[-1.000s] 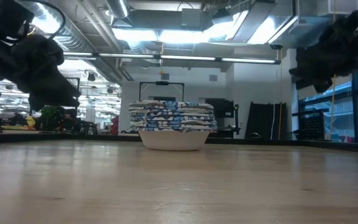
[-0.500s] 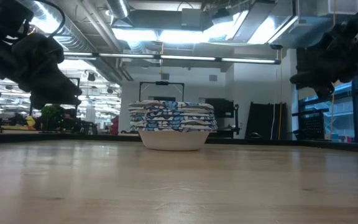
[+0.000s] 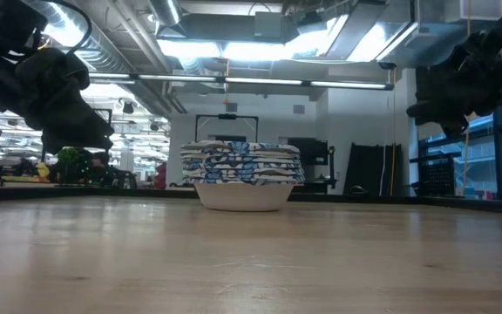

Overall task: Nest bowls inside each other
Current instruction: Return to Home Position

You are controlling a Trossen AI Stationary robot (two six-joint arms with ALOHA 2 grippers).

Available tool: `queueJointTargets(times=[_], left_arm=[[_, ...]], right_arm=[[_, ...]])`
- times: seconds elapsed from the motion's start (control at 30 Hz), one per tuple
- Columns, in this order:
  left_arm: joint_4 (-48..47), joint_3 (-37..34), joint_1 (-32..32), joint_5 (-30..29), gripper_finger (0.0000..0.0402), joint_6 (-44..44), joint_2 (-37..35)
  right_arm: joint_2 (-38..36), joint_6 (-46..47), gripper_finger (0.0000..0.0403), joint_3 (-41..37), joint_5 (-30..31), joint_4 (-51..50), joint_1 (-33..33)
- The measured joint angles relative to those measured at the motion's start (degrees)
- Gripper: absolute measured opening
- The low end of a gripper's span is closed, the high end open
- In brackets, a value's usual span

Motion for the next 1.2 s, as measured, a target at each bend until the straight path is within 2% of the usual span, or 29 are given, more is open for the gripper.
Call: queueJointTargets(times=[0.13, 1.2], left_arm=[[0.0, 0.0, 0.0, 0.0, 0.0163, 0.0, 0.0], [0.0, 0.0, 0.0, 0.0, 0.0163, 0.1, 0.0]], right_arm=[[0.0, 3.1, 0.0193, 0.0, 0.0, 0.0, 0.0], [0.0, 3.0, 0.0193, 0.0, 0.0, 0.0, 0.0]])
